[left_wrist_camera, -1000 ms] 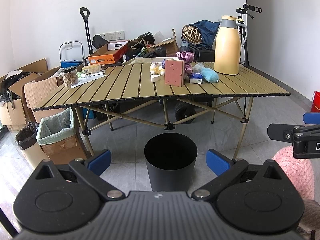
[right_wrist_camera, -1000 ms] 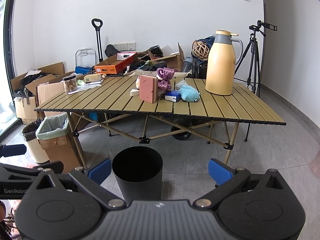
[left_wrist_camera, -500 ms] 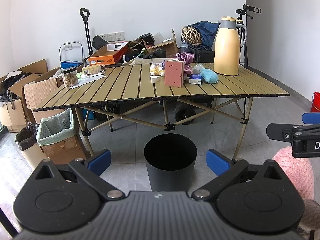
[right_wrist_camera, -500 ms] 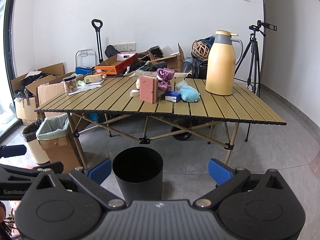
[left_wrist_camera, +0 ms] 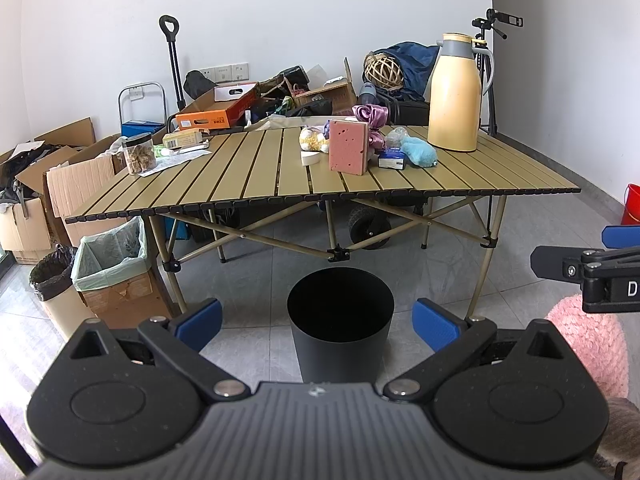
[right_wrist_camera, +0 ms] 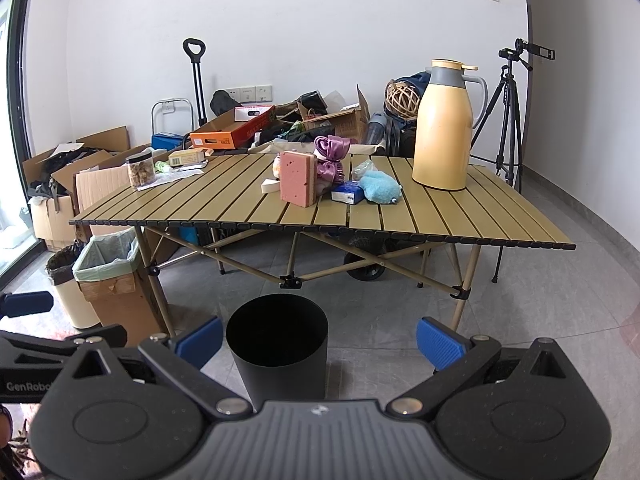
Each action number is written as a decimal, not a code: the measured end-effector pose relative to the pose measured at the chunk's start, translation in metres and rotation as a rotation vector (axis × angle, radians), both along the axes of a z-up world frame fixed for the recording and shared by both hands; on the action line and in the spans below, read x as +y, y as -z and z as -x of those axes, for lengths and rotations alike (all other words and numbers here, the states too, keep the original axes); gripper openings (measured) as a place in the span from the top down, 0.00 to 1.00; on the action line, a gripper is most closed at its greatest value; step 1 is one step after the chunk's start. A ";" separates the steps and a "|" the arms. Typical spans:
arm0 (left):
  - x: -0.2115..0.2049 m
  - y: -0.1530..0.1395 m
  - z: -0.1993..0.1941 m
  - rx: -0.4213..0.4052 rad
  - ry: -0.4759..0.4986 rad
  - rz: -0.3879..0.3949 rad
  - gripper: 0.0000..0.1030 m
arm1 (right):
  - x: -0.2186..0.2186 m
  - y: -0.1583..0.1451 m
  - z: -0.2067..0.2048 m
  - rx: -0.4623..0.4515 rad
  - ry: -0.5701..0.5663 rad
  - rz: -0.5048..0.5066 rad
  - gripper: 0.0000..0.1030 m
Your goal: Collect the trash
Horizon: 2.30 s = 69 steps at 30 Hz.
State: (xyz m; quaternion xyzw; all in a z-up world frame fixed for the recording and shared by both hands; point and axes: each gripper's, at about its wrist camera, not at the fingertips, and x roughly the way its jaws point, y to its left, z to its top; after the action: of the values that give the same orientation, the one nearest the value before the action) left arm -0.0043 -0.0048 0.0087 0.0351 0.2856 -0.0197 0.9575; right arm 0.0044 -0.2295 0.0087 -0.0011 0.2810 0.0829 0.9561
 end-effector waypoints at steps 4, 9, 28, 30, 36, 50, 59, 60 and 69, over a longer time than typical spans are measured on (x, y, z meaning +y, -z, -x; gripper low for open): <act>-0.001 -0.003 -0.002 0.001 0.001 0.002 0.00 | 0.001 0.003 -0.005 -0.006 -0.001 -0.001 0.00; -0.002 -0.007 -0.007 -0.005 -0.004 0.001 0.00 | 0.001 0.007 -0.016 -0.007 0.003 -0.002 0.00; -0.008 0.010 -0.092 -0.027 0.006 0.009 0.00 | -0.010 0.018 -0.083 -0.018 0.041 -0.007 0.00; -0.008 0.010 -0.102 -0.034 0.006 0.009 0.00 | -0.011 0.019 -0.092 -0.021 0.047 -0.008 0.00; -0.007 0.009 -0.131 -0.060 -0.001 0.017 0.00 | -0.014 0.021 -0.123 -0.036 0.055 -0.019 0.00; -0.010 0.014 -0.222 -0.099 -0.017 0.046 0.00 | -0.012 0.029 -0.207 -0.087 0.064 -0.015 0.00; -0.022 0.020 -0.282 -0.104 -0.019 0.047 0.00 | -0.019 0.033 -0.266 -0.110 0.094 -0.044 0.00; -0.024 0.021 -0.290 -0.101 -0.022 0.053 0.00 | -0.021 0.032 -0.271 -0.114 0.103 -0.057 0.00; -0.042 0.030 -0.350 -0.106 -0.025 0.074 0.00 | -0.039 0.029 -0.330 -0.133 0.154 -0.099 0.00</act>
State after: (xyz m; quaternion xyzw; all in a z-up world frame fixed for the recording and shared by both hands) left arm 0.3461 -0.0465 -0.0214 -0.0029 0.2342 -0.0165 0.9720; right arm 0.3342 -0.2682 -0.0200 0.0623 0.2116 0.0227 0.9751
